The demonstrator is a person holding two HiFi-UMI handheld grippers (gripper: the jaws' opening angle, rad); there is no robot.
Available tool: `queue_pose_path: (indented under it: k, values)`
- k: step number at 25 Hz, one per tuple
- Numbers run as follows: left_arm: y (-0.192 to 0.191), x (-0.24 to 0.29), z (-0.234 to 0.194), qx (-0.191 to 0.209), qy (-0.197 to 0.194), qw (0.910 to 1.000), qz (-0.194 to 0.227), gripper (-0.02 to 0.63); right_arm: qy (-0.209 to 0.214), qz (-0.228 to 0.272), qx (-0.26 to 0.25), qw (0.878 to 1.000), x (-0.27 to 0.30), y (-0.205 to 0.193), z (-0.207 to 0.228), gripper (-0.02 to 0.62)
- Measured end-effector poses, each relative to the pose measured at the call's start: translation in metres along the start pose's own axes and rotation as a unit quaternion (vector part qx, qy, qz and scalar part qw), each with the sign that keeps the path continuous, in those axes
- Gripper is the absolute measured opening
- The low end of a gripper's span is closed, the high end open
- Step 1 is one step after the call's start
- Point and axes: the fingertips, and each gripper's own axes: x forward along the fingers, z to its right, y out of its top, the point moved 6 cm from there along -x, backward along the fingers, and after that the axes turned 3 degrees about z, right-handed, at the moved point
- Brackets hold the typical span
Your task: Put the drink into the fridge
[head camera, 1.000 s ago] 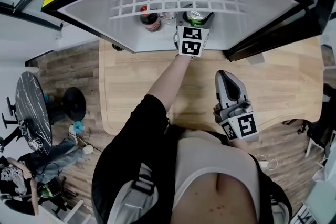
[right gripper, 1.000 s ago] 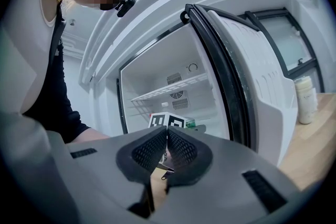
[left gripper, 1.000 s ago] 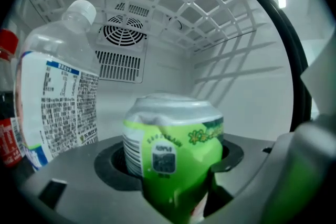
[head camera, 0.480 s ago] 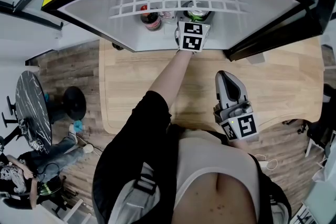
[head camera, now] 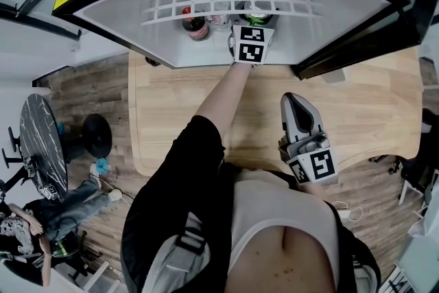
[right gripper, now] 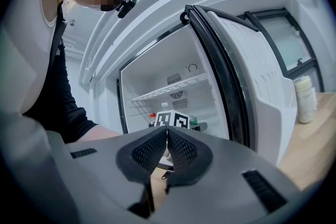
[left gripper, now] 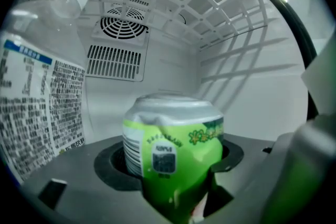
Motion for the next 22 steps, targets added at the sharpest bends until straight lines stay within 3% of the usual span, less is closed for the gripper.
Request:
queue_pose_path:
  k: [22]
  values:
    - [0.0027, 0.0090, -0.0008, 0.002, 0.004, 1.0000, 0.000, 0.348, 0.000, -0.004, 0.001, 1.000, -0.0021, -0.0004, 0.0006, 0.028]
